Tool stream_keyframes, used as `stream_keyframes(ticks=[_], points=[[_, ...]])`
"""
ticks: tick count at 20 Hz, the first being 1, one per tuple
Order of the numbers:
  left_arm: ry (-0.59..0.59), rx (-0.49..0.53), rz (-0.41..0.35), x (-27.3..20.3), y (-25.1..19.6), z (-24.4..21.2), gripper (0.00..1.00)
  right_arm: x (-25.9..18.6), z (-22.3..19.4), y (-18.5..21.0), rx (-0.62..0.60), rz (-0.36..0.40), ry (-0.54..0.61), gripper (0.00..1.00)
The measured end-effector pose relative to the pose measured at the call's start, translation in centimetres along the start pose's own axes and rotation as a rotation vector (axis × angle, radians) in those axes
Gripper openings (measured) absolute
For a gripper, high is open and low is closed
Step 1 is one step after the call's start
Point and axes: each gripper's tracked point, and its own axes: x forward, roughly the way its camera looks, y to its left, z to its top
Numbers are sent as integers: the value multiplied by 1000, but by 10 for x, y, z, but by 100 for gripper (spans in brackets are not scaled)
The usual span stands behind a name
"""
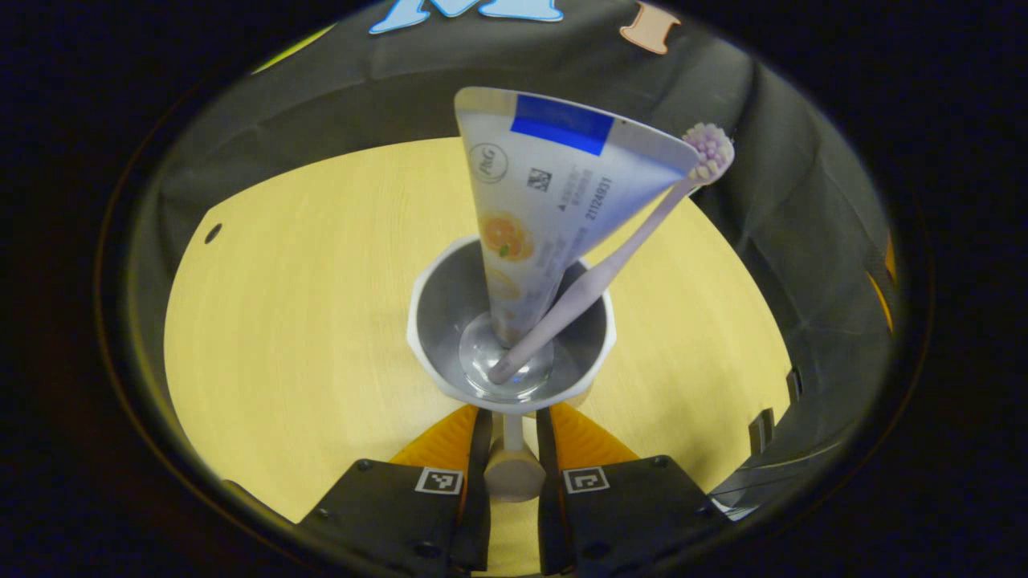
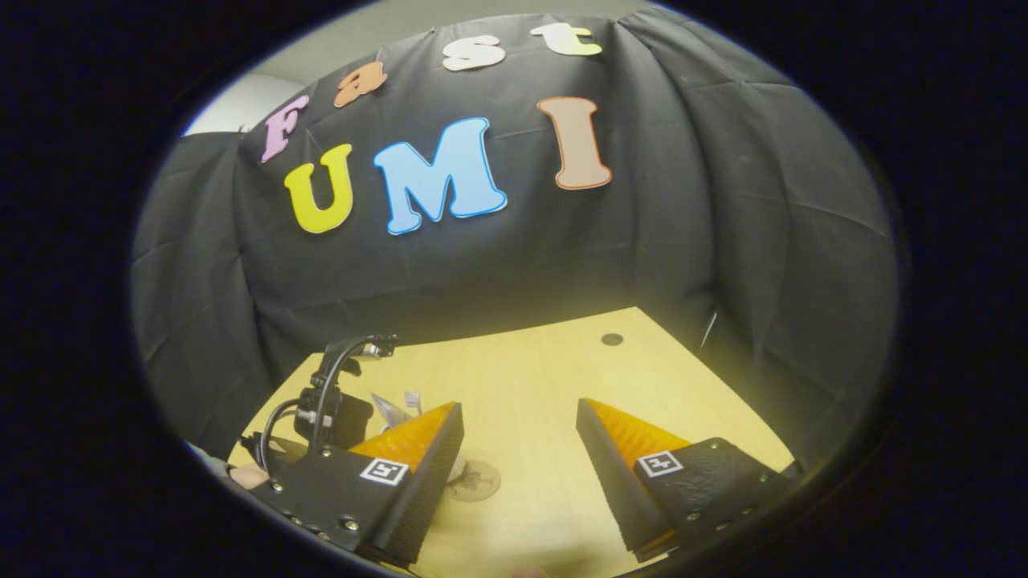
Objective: Put the toothbrush and toothpaste on the desktop into the cup, then pick up the cup and place it on the coaster on the desktop.
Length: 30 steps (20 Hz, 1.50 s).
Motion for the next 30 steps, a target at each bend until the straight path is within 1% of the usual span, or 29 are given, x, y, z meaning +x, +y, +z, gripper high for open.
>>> stream_keyframes(ticks=[9, 11, 15, 16, 21, 23, 24, 25, 26, 27, 28, 29, 30], points=[[51, 39, -1, 15, -24, -11, 31, -8, -1, -27, 36, -36, -1, 88], [68, 37, 9, 19, -24, -13, 30, -9, 0, -31, 40, -41, -2, 88], [92, 36, 27, 22, -22, -20, 31, -10, 0, -39, 53, -47, -4, 88], [90, 42, 30, 27, -22, -19, 30, -9, -1, -40, 56, -45, -2, 88], [83, 58, 51, 31, -26, -17, 34, -8, -3, -41, 50, -16, 7, 88], [68, 34, 29, 31, -31, -17, 39, -8, -1, -42, 45, -2, 7, 88], [62, 25, 35, 30, -31, -17, 35, -8, -1, -44, 41, 5, 8, 88], [54, 12, 27, 28, -34, -16, 35, -9, 0, -45, 36, 11, 7, 88], [41, 0, 23, 27, -38, -15, 51, -8, 1, -46, 30, 19, 7, 88], [21, -5, 26, 24, -39, -11, 51, -8, 2, -48, 22, 24, 4, 88], [4, -7, 33, 19, -41, -10, 63, -8, 4, -50, 14, 28, 1, 88], [-24, -12, 40, 14, -41, -6, 63, -8, 6, -52, 4, 33, -4, 88], [-55, -21, 38, 6, -45, -3, 70, -8, 8, -53, -6, 40, -8, 88]])
